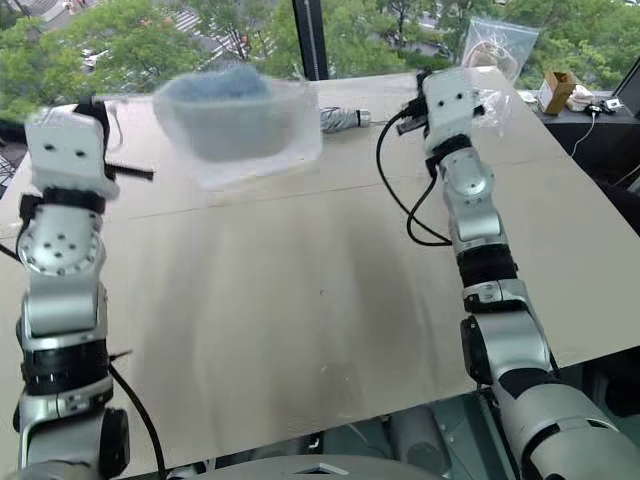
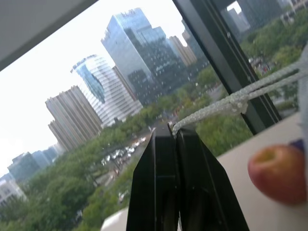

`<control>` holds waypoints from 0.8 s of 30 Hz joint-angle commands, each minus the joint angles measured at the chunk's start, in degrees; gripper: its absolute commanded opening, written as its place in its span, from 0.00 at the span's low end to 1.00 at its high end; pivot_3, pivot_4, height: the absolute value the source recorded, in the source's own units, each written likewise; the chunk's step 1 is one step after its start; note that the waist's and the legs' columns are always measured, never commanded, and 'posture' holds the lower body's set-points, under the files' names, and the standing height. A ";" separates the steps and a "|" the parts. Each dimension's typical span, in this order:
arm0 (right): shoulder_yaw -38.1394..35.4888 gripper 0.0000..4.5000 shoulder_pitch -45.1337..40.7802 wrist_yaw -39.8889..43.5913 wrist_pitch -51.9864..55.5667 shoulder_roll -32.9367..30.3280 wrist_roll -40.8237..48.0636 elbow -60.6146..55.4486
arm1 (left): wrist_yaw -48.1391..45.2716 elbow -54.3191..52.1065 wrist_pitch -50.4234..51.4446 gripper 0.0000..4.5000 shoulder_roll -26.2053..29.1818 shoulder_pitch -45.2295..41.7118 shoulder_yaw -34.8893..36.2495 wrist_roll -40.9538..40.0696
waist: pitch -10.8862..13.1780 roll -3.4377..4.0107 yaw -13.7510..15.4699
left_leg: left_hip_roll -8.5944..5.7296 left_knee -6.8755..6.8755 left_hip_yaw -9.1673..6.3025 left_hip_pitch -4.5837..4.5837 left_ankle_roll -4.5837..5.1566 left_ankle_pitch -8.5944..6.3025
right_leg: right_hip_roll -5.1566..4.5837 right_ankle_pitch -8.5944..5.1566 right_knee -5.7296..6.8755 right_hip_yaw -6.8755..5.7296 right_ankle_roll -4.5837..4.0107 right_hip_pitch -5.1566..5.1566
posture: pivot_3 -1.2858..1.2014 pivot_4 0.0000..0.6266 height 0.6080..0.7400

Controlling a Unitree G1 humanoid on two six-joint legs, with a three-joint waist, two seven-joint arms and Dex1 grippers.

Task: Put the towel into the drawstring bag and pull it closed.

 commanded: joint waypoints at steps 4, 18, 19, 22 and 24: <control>-2.64 0.00 -4.34 -5.75 -3.42 -2.35 -0.85 -0.26 | -0.47 3.81 2.50 0.00 1.04 -3.33 1.09 -0.82 | 0.01 0.02 -0.29 | 0.01 -0.08 0.11 0.09 0.00 0.00 | 0.00 0.00 0.02 0.07 0.01 -0.02 | 0.52 0.24 1.00; 1.64 0.00 -4.09 -4.38 -7.11 -0.82 -4.02 -7.75 | -9.54 0.48 -5.63 0.00 -1.02 -4.98 -5.75 -4.28 | 0.02 0.02 -0.19 | 0.03 -0.05 0.07 0.04 0.00 0.00 | 0.02 0.00 0.04 0.05 0.00 -0.03 | 0.52 0.24 1.00; 0.53 0.00 -3.91 -6.61 -7.67 -0.92 -4.45 -8.03 | -9.31 0.58 -6.31 0.00 -0.83 -5.51 -5.89 -3.71 | 0.02 0.02 -0.22 | 0.04 -0.06 0.08 0.06 0.00 0.00 | 0.03 0.00 0.05 0.06 0.00 -0.04 | 0.52 0.24 1.00; -1.04 0.00 -4.63 -8.87 -7.37 -1.52 -4.43 -7.48 | -8.92 1.47 -6.19 0.00 -0.52 -5.79 -5.58 -3.10 | 0.03 0.03 -0.07 | 0.04 -0.05 0.07 0.08 0.00 0.00 | 0.02 0.00 0.08 0.05 0.00 -0.03 | 0.52 0.24 1.00; -1.37 0.00 -4.84 -8.78 -6.34 -1.44 -3.60 -5.70 | -7.90 2.67 -5.93 0.00 -0.21 -4.21 -5.17 -1.58 | 0.03 0.02 -0.08 | 0.02 -0.03 0.08 0.07 0.00 0.00 | 0.01 0.00 0.08 0.06 0.00 -0.03 | 0.52 0.24 1.00</control>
